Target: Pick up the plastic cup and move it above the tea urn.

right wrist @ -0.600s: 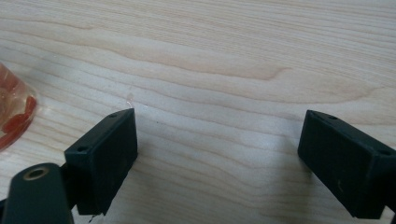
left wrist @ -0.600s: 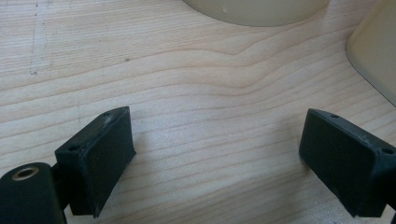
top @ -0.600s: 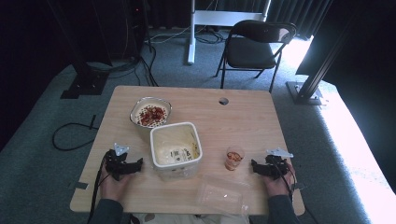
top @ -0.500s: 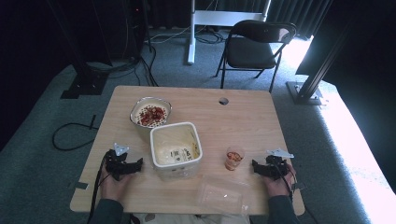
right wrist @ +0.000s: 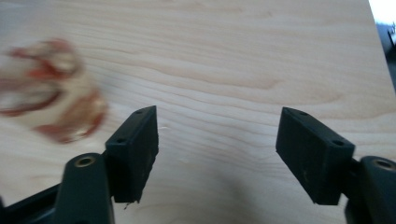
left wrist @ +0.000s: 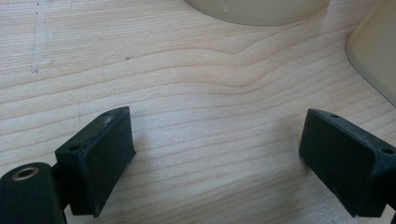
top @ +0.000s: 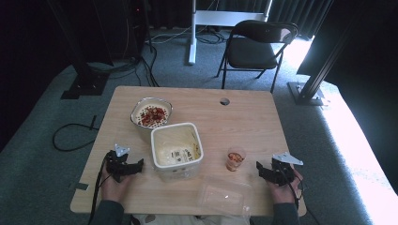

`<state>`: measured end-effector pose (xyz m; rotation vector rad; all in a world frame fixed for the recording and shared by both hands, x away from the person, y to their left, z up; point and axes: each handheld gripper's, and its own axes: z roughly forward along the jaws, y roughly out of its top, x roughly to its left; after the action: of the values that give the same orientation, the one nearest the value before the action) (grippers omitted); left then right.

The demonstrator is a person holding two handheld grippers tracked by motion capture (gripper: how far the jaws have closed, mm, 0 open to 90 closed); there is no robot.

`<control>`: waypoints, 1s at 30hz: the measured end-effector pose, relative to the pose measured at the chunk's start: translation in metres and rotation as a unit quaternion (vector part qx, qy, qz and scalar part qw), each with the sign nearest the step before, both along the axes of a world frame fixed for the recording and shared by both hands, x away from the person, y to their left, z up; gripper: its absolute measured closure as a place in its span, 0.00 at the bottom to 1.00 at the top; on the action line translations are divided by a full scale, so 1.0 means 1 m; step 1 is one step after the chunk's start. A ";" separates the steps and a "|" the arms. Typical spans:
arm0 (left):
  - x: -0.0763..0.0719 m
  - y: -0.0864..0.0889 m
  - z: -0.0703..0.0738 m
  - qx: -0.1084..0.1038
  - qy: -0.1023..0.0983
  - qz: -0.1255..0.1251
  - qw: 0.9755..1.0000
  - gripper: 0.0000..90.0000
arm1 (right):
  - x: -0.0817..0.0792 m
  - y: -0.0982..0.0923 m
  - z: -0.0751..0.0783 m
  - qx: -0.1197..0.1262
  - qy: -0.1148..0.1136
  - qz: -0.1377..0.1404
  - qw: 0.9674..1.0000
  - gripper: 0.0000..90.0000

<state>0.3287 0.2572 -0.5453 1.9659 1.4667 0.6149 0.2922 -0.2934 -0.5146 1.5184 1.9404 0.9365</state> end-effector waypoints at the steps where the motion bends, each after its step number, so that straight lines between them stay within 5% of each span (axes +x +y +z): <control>1: 0.000 0.000 0.000 0.000 0.000 0.000 1.000 0.12 | -0.004 0.002 0.004 -0.003 -0.005 0.005 1.000 0.34; 6: 0.000 0.000 0.000 0.000 0.000 0.000 1.000 0.12 | -0.030 0.013 0.023 0.005 -0.023 0.041 0.999 0.35; 13: 0.000 0.000 0.000 0.000 0.000 0.000 1.000 0.12 | -0.061 0.032 0.032 0.050 -0.033 0.122 0.991 0.36; 18: 0.000 0.000 0.000 0.000 0.000 0.000 1.000 0.12 | -0.066 0.047 0.026 0.042 -0.011 0.170 0.985 0.37; 23: 0.000 0.000 0.000 0.000 0.000 0.000 1.000 0.12 | -0.060 0.062 0.011 0.006 0.027 0.210 0.977 0.44; 26: 0.000 0.000 0.000 0.000 0.000 0.000 1.000 0.12 | -0.056 0.065 0.004 -0.006 0.047 0.233 0.971 0.68; 30: 0.000 0.000 0.000 0.000 0.000 0.000 1.000 0.12 | -0.057 0.061 0.006 0.011 0.047 0.260 0.964 0.88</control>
<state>0.3287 0.2572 -0.5453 1.9663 1.4665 0.6148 0.2351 -0.2325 -0.5087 1.0912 2.4663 1.1103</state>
